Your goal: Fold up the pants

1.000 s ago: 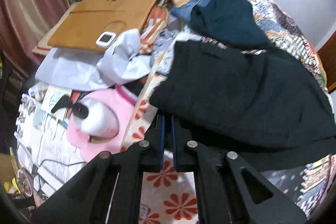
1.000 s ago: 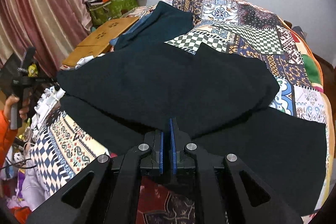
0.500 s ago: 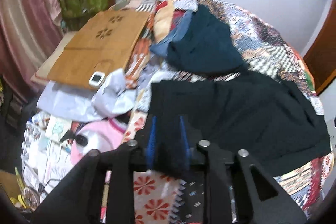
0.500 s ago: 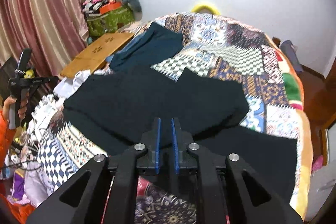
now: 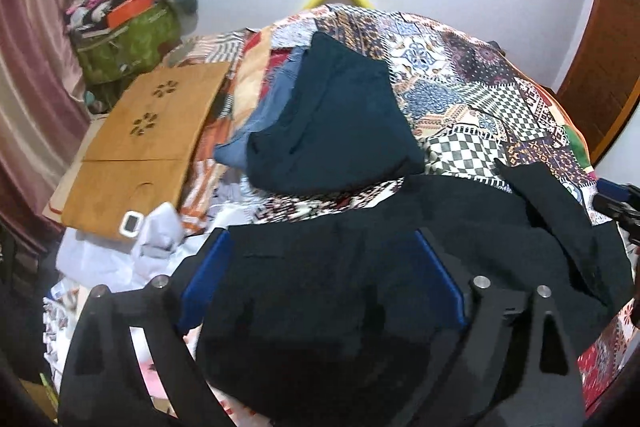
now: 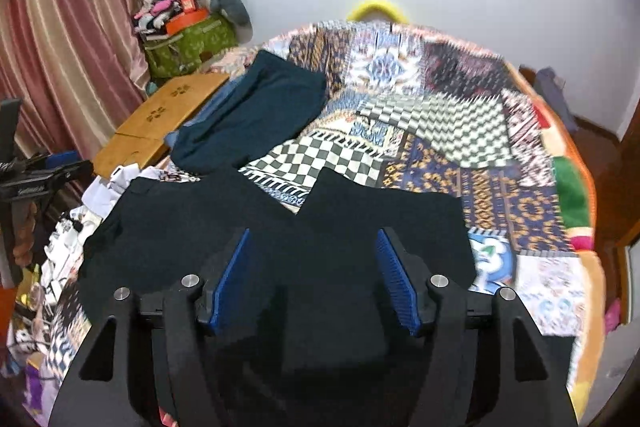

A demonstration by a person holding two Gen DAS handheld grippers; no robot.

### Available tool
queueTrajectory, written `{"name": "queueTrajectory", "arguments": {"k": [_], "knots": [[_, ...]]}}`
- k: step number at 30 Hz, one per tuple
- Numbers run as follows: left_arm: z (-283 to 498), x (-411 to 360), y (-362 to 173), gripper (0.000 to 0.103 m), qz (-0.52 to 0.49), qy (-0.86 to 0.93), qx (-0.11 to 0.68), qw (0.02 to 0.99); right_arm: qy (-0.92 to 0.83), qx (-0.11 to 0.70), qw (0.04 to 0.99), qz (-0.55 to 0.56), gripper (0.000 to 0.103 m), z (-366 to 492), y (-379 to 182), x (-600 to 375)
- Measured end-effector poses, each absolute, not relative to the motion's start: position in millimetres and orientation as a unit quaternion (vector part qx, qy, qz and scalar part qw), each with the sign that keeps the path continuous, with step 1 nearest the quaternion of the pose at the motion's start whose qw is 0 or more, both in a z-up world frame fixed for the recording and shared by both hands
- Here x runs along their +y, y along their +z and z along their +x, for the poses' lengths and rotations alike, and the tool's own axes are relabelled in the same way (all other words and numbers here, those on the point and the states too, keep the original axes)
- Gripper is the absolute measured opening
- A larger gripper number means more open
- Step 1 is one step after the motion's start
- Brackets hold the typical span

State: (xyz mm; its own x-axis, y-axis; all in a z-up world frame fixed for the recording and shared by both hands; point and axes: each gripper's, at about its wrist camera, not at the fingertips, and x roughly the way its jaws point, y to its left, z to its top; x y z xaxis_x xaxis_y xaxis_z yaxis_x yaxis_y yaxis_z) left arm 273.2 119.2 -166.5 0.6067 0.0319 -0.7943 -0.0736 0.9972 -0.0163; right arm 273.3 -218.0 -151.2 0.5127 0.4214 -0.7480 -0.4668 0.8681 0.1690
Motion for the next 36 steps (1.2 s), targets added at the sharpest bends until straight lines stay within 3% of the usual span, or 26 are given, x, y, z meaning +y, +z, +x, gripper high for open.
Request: {"name": "queueTrajectory", "arguments": {"k": [13, 15, 18, 20, 21, 27, 36], "knots": [[327.3, 85.9, -221.1, 0.091, 0.012, 0.010, 0.496, 0.868, 0.253, 0.532, 0.808, -0.012, 0.059, 380.0, -225.6, -178.5], [327.1, 82.0, -227.2, 0.091, 0.019, 0.003, 0.501, 0.865, 0.250, 0.545, 0.800, -0.016, 0.054, 388.3, -234.3, -174.7], [326.1, 76.1, -231.8, 0.091, 0.032, 0.002, 0.503, 0.864, 0.241, 0.540, 0.806, -0.015, 0.038, 390.2, -244.0, -175.2], [325.5, 72.6, -232.6, 0.091, 0.036, 0.001, 0.503, 0.864, 0.235, 0.536, 0.811, -0.007, 0.016, 389.1, -242.1, -180.6], [324.9, 70.7, -232.6, 0.091, 0.036, -0.001, 0.503, 0.863, 0.232, 0.534, 0.813, -0.002, 0.010, 388.8, -240.4, -183.7], [315.5, 54.0, -223.6, 0.091, 0.040, -0.017, 0.502, 0.864, 0.228, 0.492, 0.840, 0.024, 0.006, 367.6, -202.6, -213.3], [296.4, 10.0, -210.1, 0.091, 0.053, -0.058, 0.505, 0.860, 0.191, 0.378, 0.905, 0.046, 0.006, 293.9, -84.8, -313.1]]}}
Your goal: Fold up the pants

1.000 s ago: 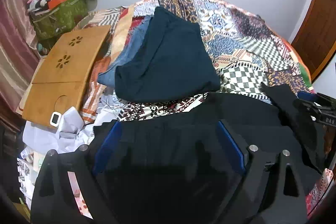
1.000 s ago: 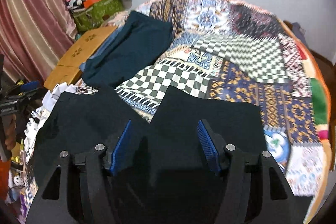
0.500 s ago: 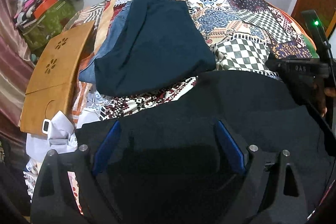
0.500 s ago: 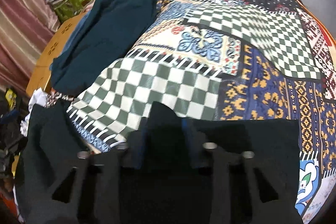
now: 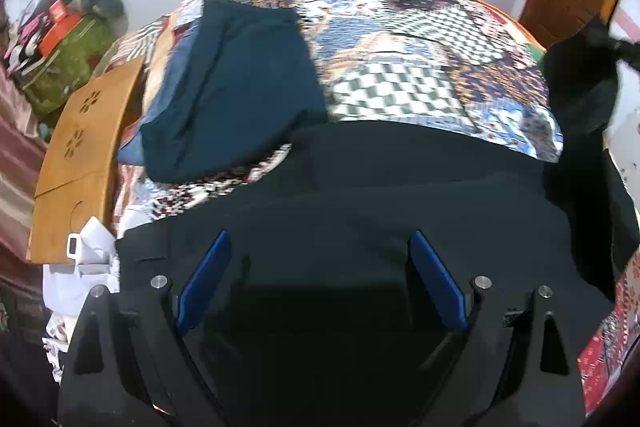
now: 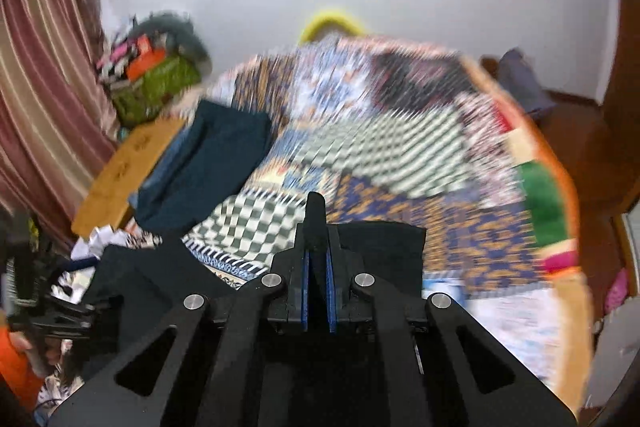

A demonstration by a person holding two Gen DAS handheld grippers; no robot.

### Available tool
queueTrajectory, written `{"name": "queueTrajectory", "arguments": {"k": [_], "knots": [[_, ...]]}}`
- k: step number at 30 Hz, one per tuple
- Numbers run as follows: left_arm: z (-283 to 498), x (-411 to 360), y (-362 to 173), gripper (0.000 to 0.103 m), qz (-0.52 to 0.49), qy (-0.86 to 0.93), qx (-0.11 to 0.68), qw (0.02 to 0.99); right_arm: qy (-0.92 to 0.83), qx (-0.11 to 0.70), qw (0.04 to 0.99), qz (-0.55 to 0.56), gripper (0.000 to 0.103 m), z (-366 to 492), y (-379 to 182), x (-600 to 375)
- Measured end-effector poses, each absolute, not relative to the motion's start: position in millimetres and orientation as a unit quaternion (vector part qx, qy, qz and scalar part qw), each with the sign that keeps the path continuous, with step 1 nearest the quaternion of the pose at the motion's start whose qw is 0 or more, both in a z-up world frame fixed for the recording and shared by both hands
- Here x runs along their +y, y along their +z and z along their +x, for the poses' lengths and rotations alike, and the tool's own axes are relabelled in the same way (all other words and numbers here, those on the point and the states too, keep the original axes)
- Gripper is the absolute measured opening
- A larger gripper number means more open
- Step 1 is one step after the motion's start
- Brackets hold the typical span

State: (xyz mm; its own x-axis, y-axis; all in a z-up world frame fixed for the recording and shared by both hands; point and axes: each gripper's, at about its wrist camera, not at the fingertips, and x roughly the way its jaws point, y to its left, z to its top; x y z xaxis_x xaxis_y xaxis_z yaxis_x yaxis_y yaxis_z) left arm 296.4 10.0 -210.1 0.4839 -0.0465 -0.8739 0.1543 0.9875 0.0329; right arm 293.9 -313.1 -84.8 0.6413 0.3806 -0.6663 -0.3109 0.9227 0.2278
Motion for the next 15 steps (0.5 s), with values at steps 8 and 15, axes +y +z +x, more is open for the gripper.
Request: {"name": "queueTrajectory", "arguments": {"k": [8, 15], "knots": [[274.5, -25.0, -194.5, 0.091, 0.044, -0.087, 0.494, 0.864, 0.138, 0.379, 0.913, 0.061, 0.006, 229.1, -81.8, -385.8], [261.2, -26.4, -181.0, 0.092, 0.052, -0.080, 0.480, 0.872, 0.103, 0.433, 0.892, 0.081, 0.006, 181.4, -137.7, -411.7]]}}
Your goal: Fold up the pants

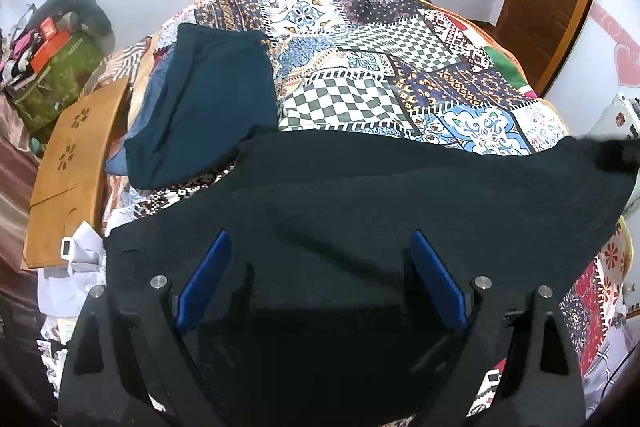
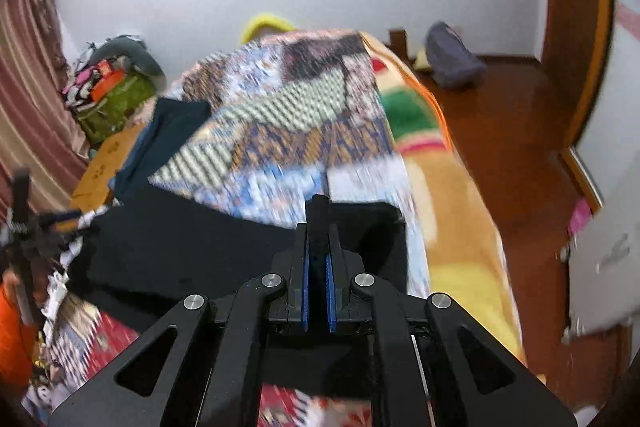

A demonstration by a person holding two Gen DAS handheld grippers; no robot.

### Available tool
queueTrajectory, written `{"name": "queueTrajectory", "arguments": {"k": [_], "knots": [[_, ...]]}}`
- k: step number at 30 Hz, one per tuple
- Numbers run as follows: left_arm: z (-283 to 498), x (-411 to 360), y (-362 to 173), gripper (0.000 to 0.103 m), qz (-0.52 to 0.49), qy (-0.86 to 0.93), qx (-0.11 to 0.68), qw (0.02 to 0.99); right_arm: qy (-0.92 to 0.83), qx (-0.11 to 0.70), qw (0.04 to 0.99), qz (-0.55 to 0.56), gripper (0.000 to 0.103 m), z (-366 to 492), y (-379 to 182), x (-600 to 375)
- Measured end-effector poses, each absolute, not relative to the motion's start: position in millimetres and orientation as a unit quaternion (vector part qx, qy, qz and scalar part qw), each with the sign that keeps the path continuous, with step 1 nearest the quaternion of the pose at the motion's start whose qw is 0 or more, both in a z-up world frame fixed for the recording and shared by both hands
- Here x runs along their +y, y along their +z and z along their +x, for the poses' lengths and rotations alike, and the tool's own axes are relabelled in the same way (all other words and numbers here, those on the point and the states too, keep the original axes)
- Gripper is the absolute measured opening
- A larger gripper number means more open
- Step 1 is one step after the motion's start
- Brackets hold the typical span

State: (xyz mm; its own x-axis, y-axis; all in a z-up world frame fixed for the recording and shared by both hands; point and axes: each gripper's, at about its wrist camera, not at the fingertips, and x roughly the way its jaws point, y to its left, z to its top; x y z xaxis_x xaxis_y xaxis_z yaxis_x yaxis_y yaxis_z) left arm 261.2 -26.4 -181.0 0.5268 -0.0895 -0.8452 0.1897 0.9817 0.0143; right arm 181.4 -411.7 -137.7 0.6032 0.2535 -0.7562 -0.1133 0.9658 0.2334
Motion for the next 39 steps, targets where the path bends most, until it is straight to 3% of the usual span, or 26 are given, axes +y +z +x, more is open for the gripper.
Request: {"name": "queueTrajectory", "arguments": {"k": [7, 13, 18, 22, 30, 39], "knots": [[254.0, -3.0, -179.5, 0.092, 0.024, -0.064, 0.482, 0.874, 0.056, 0.486, 0.866, 0.102, 0.005, 159.0, -204.1, -423.8], [244.6, 34.6, -181.3, 0.092, -0.003, -0.035, 0.480, 0.877, 0.027, 0.486, 0.869, 0.088, 0.007, 146.3, -195.6, -421.3], [240.1, 78.5, -182.7, 0.092, -0.030, 0.000, 0.474, 0.880, -0.002, 0.457, 0.889, 0.031, 0.018, 140.8, -169.3, -408.8], [240.7, 123.8, -186.0, 0.093, -0.060, 0.037, 0.469, 0.880, 0.007, 0.414, 0.910, 0.004, 0.041, 149.4, -144.2, -389.0], [254.9, 199.9, -209.3, 0.093, -0.097, 0.088, 0.491, 0.861, 0.135, 0.404, 0.905, -0.020, 0.042, 201.0, -125.8, -299.2], [296.8, 240.7, -275.6, 0.093, -0.112, 0.091, 0.562, 0.814, 0.291, 0.412, 0.862, -0.053, 0.042, 267.6, -144.3, -175.7]]}}
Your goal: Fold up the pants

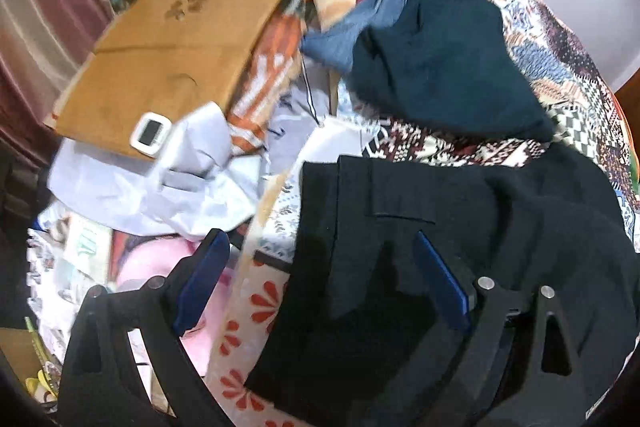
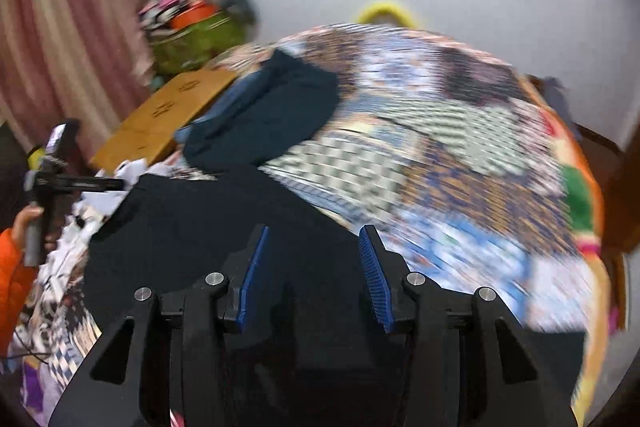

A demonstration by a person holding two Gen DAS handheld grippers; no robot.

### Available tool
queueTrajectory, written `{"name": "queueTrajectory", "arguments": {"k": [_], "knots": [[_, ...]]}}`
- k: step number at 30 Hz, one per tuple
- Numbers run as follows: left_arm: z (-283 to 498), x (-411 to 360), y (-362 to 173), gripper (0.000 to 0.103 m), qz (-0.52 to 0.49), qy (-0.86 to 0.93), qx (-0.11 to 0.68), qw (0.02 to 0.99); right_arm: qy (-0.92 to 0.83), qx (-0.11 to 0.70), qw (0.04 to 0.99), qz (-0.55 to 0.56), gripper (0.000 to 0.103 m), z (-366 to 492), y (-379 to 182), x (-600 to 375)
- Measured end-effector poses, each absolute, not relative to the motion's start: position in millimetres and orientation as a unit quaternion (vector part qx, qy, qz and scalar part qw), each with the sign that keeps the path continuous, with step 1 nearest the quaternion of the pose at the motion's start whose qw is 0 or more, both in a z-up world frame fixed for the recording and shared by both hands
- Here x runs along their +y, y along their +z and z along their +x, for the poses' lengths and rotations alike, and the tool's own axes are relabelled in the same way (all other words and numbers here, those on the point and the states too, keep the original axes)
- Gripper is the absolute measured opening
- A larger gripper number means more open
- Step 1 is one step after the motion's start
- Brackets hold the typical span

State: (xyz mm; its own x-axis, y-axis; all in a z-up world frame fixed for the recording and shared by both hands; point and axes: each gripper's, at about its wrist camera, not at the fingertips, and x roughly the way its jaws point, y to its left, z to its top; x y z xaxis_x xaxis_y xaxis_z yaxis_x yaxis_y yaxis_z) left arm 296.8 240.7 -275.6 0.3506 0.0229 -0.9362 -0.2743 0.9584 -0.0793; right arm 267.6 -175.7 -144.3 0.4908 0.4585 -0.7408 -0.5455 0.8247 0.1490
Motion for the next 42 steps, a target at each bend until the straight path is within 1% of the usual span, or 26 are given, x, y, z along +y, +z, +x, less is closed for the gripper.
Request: {"name": "queueTrajectory", "arguments": {"k": [5, 8, 10, 12, 13, 14, 15, 16, 17, 19, 20, 22, 27, 31, 32, 34, 35, 36, 37, 38, 39, 42], "knots": [[311.4, 251.4, -309.8, 0.093, -0.179, 0.069, 0.591, 0.783, 0.334, 0.459, 0.818, -0.097, 0.042, 323.2, -178.6, -107.4], [312.5, 246.0, -312.4, 0.093, -0.163, 0.068, 0.581, 0.794, 0.343, 0.489, 0.795, -0.106, 0.042, 348.9, -201.6, -78.7], [308.6, 238.8, -308.8, 0.087, -0.135, 0.062, 0.567, 0.810, 0.362, 0.515, 0.770, -0.104, 0.042, 362.6, -217.3, -60.3], [305.6, 231.3, -306.4, 0.072, -0.116, 0.052, 0.559, 0.819, 0.374, 0.522, 0.759, -0.108, 0.042, 366.2, -225.3, -47.5], [305.5, 227.9, -305.5, 0.068, -0.108, 0.047, 0.557, 0.822, 0.380, 0.515, 0.759, -0.117, 0.042, 364.5, -227.2, -40.5], [304.8, 225.5, -304.7, 0.065, -0.100, 0.046, 0.554, 0.825, 0.383, 0.513, 0.758, -0.125, 0.040, 362.8, -228.4, -35.9], [303.9, 223.5, -304.1, 0.063, -0.089, 0.050, 0.551, 0.828, 0.383, 0.510, 0.758, -0.138, 0.037, 360.2, -228.4, -30.9], [302.1, 221.2, -304.6, 0.063, -0.077, 0.053, 0.548, 0.831, 0.386, 0.504, 0.757, -0.154, 0.031, 356.8, -229.3, -28.0], [301.2, 219.9, -305.8, 0.063, -0.067, 0.056, 0.548, 0.832, 0.388, 0.502, 0.755, -0.165, 0.022, 354.0, -229.9, -27.2], [297.8, 217.9, -308.6, 0.063, -0.040, 0.066, 0.549, 0.832, 0.385, 0.500, 0.755, -0.178, 0.016, 352.2, -230.2, -25.4], [294.6, 217.7, -308.0, 0.063, -0.027, 0.075, 0.547, 0.834, 0.382, 0.490, 0.759, -0.194, 0.011, 349.5, -229.2, -24.5], [288.7, 219.5, -306.4, 0.063, -0.004, 0.095, 0.543, 0.835, 0.379, 0.474, 0.767, -0.209, 0.007, 347.6, -225.7, -24.8], [277.6, 231.0, -309.7, 0.063, 0.012, 0.131, 0.544, 0.828, 0.357, 0.432, 0.798, -0.220, 0.005, 353.9, -213.6, -10.5], [272.3, 242.1, -301.8, 0.063, -0.006, 0.142, 0.551, 0.822, 0.327, 0.435, 0.806, -0.233, 0.009, 357.0, -210.8, -4.1], [268.3, 243.0, -297.2, 0.062, -0.008, 0.142, 0.553, 0.821, 0.318, 0.431, 0.811, -0.235, 0.014, 355.0, -205.9, -7.1], [260.0, 240.9, -288.8, 0.063, -0.020, 0.133, 0.550, 0.824, 0.310, 0.428, 0.818, -0.228, 0.021, 348.9, -194.3, -17.9], [252.3, 241.4, -282.0, 0.065, -0.034, 0.125, 0.547, 0.827, 0.315, 0.427, 0.819, -0.220, 0.026, 344.7, -188.3, -24.6], [248.2, 241.1, -278.2, 0.069, -0.044, 0.122, 0.545, 0.828, 0.319, 0.424, 0.822, -0.210, 0.030, 338.9, -181.0, -32.5], [243.0, 241.3, -273.9, 0.072, -0.058, 0.119, 0.544, 0.829, 0.319, 0.420, 0.826, -0.201, 0.037, 332.1, -173.5, -41.4], [237.9, 241.8, -270.4, 0.080, -0.072, 0.116, 0.543, 0.829, 0.318, 0.415, 0.830, -0.193, 0.043, 323.3, -165.8, -52.5], [232.1, 242.4, -267.2, 0.087, -0.093, 0.113, 0.542, 0.828, 0.320, 0.413, 0.832, -0.187, 0.045, 315.4, -161.2, -60.5], [217.5, 241.0, -263.4, 0.090, -0.150, 0.097, 0.546, 0.819, 0.319, 0.413, 0.834, -0.178, 0.048, 286.2, -151.2, -93.0]]}}
